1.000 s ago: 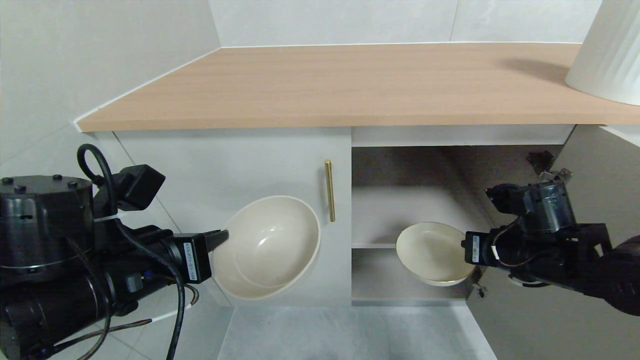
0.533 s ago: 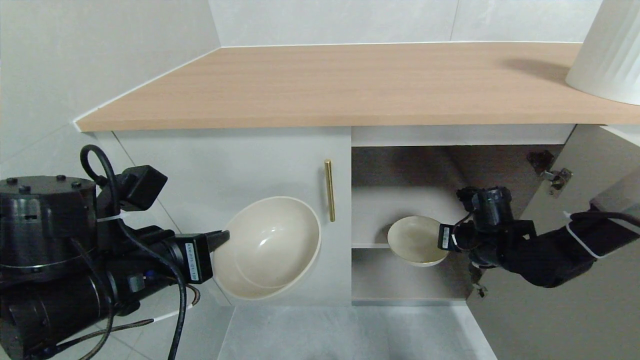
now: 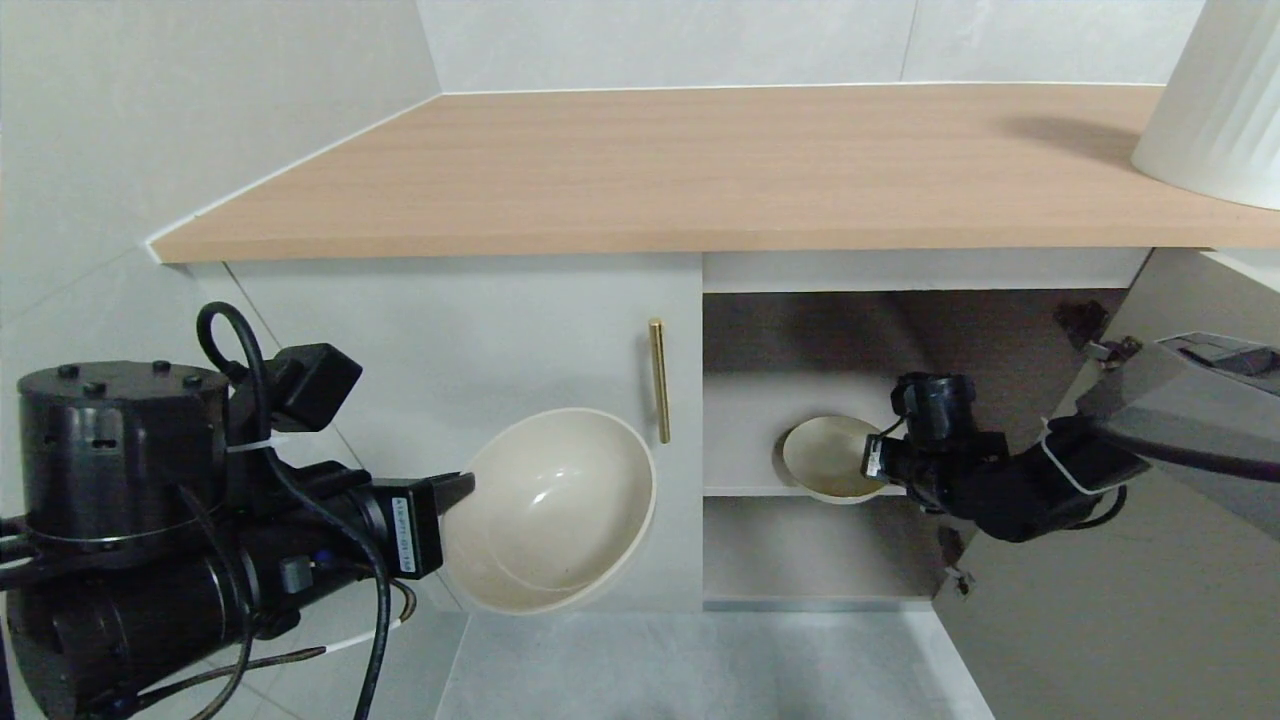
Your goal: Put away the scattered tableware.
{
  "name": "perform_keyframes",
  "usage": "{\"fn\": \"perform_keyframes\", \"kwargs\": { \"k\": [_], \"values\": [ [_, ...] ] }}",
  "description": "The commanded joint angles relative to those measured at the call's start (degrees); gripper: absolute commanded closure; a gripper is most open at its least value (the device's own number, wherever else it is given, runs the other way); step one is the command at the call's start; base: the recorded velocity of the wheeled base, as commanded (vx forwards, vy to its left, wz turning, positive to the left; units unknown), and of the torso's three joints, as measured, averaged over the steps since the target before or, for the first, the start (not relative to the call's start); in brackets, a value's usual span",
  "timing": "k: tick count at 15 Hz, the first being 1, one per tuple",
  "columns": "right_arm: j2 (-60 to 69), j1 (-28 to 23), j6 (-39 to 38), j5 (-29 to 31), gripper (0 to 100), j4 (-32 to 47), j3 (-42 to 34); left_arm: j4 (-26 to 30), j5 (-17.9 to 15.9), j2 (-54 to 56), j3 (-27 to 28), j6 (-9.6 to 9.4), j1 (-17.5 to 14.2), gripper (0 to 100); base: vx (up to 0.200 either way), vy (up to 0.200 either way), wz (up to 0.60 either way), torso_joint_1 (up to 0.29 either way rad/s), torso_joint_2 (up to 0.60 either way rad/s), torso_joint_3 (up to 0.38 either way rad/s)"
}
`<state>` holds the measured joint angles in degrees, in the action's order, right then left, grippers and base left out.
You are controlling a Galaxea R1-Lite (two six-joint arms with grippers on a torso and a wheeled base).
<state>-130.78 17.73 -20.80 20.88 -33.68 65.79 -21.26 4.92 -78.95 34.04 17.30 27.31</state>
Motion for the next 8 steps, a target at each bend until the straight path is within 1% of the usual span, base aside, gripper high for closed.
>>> {"fn": "perform_keyframes", "kwargs": {
  "k": [1, 2, 8],
  "values": [
    [-2.6, -0.1, 0.0, 1.8, 100, 0.0, 2.5, -0.1, 0.1, -1.6, 0.1, 0.1, 0.1, 100, 0.0, 0.0, 0.0, 0.0, 0.0, 0.0],
    [-4.1, -0.2, -0.1, 3.9, 100, 0.1, 5.0, -0.1, 0.1, -1.6, 0.1, 0.1, 0.2, 100, 0.0, 0.0, 0.0, 0.0, 0.0, 0.0],
    [-4.7, -0.3, -1.6, 5.2, 100, 0.1, 7.8, -0.1, 0.0, -1.8, 0.2, 0.1, 0.2, 100, 0.0, 0.0, 0.0, 0.0, 0.0, 0.0]
  ]
}}
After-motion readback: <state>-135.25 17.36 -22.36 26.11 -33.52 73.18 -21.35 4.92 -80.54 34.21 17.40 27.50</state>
